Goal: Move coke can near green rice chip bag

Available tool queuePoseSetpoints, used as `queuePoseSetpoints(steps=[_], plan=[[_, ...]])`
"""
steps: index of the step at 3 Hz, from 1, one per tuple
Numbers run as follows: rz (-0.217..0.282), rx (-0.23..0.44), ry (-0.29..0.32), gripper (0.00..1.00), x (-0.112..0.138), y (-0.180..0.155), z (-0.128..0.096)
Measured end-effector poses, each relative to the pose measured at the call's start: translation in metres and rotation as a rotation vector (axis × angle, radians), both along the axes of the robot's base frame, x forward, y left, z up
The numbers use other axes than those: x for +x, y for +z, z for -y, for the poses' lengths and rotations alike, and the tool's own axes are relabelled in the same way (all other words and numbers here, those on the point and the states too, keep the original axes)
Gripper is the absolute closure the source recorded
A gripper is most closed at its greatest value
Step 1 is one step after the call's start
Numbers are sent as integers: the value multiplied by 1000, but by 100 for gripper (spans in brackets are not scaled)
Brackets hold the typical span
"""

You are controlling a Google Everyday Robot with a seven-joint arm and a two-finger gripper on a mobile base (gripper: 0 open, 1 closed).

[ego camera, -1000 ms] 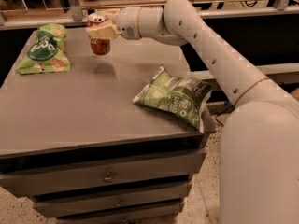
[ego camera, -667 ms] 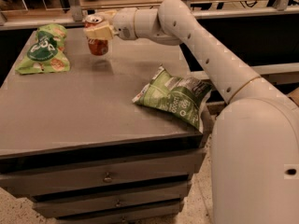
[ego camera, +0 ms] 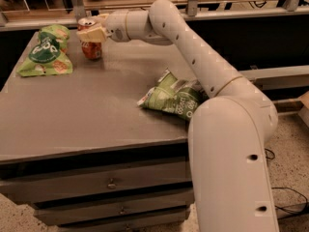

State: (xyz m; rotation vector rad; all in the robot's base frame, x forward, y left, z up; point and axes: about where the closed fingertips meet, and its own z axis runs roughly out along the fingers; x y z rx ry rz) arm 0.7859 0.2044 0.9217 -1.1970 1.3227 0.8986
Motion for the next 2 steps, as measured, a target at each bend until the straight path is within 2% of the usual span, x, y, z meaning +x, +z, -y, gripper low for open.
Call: queuePoseSetpoints(steps=[1, 2], plan=[[-21, 16, 22, 69, 5, -6, -13], [-29, 24, 44, 46, 7, -6, -21]])
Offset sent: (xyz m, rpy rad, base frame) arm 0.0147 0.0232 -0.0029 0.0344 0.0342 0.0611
